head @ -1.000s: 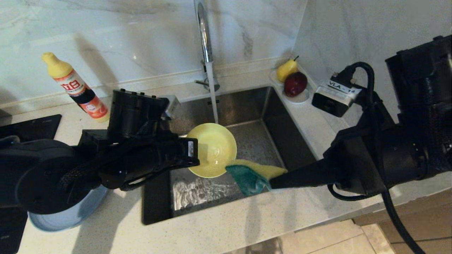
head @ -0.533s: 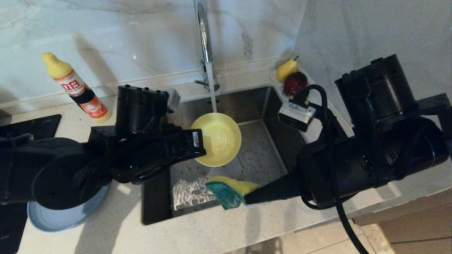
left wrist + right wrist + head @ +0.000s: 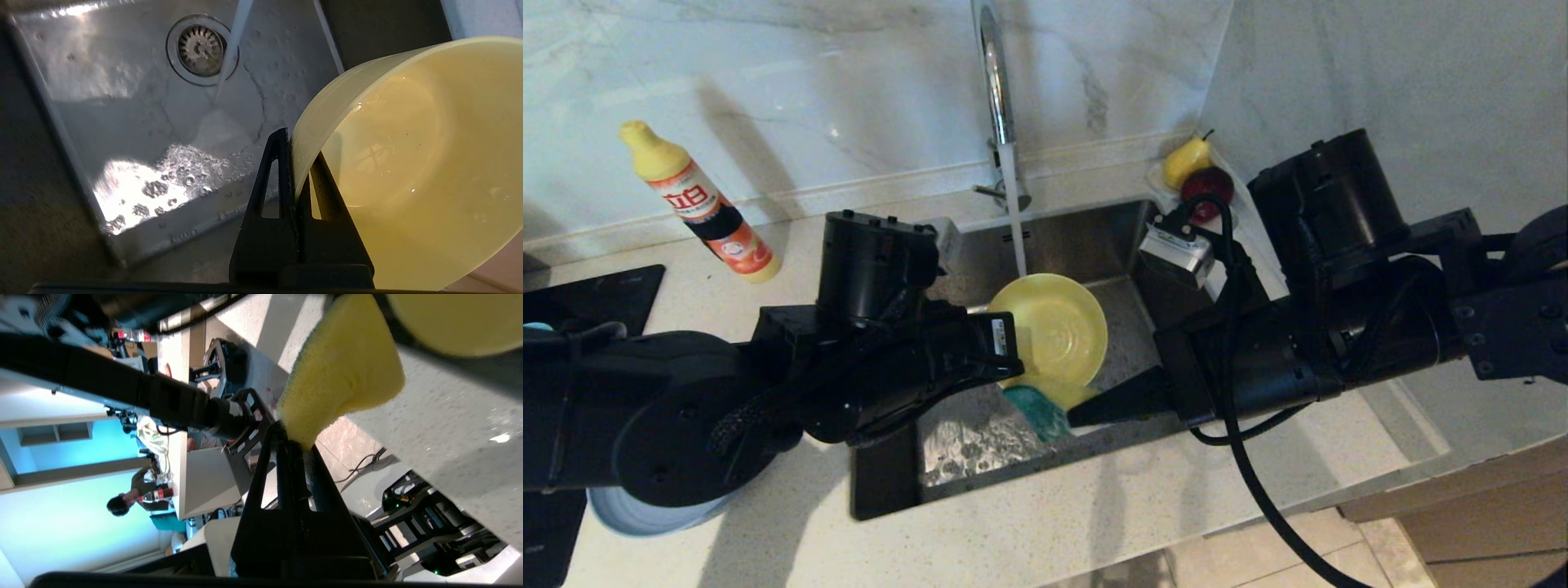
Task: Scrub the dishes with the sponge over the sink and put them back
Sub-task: Wipe the bowl
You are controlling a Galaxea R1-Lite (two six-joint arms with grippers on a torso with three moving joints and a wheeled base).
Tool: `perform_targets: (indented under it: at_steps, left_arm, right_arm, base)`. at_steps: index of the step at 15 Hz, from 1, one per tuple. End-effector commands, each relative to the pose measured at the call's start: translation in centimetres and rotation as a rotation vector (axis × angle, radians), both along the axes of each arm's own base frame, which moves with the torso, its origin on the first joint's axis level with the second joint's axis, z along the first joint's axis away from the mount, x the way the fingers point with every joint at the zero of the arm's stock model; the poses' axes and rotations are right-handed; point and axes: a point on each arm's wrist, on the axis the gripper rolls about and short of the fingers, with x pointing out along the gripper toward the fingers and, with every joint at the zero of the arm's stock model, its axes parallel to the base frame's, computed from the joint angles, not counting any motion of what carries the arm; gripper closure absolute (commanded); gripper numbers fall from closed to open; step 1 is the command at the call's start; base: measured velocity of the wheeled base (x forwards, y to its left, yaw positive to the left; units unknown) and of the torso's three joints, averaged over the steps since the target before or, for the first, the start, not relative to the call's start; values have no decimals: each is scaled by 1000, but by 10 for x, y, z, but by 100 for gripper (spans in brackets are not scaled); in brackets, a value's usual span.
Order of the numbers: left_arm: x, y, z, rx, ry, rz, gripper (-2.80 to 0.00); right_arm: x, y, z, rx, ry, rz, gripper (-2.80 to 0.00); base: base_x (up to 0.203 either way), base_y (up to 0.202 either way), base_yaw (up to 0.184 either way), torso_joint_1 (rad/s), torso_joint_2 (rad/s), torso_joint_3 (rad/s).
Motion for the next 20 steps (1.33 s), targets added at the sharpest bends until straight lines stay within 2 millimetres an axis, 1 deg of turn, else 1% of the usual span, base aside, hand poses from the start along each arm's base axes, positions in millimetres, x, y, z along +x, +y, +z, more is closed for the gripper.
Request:
perform_targets:
  at_steps: [1, 4, 7, 8, 10, 14, 16, 20]
  left_arm:
    - [-4, -1, -4, 2, 12, -7, 0]
    - [-8, 2, -7, 9, 20, -4, 0]
    - [-10, 4, -1, -3, 4, -3, 0]
    - [-11, 5, 1, -7, 0, -4, 0]
    - [-13, 5, 2, -8, -1, -9, 0]
    - [-21, 0, -4, 7, 13, -39, 0]
    - [-23, -4, -8, 16, 22, -51, 0]
    - [-24, -3, -12, 24, 33, -53, 0]
  right_arm:
    - [9, -3, 6, 17, -11, -22, 0]
    - [17, -12, 11, 28, -24, -57, 0]
    - [23, -22, 13, 31, -28, -90, 0]
    - [24, -22, 13, 32, -29, -93, 0]
    - [25, -20, 12, 34, -31, -91, 0]
    - [38, -11, 9, 32, -24, -92, 0]
    - [48, -2, 5, 29, -16, -90, 0]
    - [57, 10, -5, 8, -5, -94, 0]
  base:
    - [0, 0, 0, 0, 0, 0]
    - [0, 0, 0, 0, 0, 0]
    - [0, 0, 0, 0, 0, 0]
    - [0, 0, 0, 0, 0, 0]
    - [0, 0, 0, 0, 0, 0]
    - [0, 0, 0, 0, 0, 0]
    - [0, 0, 0, 0, 0, 0]
    - [0, 0, 0, 0, 0, 0]
